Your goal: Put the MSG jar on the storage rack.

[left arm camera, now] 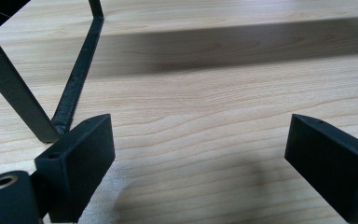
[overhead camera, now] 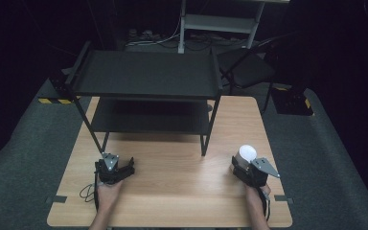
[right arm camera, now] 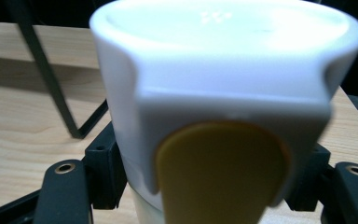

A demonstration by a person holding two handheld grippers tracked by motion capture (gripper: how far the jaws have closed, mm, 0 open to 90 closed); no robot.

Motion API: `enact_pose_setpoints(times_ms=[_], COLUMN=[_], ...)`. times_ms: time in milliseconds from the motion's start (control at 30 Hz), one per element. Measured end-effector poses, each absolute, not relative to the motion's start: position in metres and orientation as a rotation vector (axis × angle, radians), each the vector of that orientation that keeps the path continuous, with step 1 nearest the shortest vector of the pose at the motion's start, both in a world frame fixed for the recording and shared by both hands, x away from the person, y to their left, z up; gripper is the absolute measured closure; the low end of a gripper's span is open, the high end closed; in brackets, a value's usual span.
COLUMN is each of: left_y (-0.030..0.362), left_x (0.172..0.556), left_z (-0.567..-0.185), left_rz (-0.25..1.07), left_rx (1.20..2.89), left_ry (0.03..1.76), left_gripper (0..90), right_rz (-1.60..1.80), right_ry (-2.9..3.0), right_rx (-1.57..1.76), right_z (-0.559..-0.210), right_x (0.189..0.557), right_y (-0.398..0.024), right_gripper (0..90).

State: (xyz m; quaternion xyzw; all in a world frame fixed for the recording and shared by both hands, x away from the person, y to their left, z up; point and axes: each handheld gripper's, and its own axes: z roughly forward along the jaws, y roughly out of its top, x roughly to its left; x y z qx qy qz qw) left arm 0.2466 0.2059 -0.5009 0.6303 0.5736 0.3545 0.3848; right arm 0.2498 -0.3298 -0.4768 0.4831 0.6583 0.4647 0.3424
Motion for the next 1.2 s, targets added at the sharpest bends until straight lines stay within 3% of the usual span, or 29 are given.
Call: enact_pose_setpoints(times_ms=[600, 1200], left_y=[0.206, 0.207], left_x=[0.247, 0.247], left_z=[-0.501, -0.502], left_rz=[0.901, 0.898], left_rx=[1.604, 1.594], left_ry=[1.458, 1.460], left_gripper=[8.5, 8.5], right_rz=[1.416, 1.607], right_ry=[1.961, 1.986], right_rx=[0.923, 0.772], right_z=[-0.435, -0.368], right_x=[0.233, 0.298], right_y=[-0.299, -0.218], right_gripper=[30.0, 30.1])
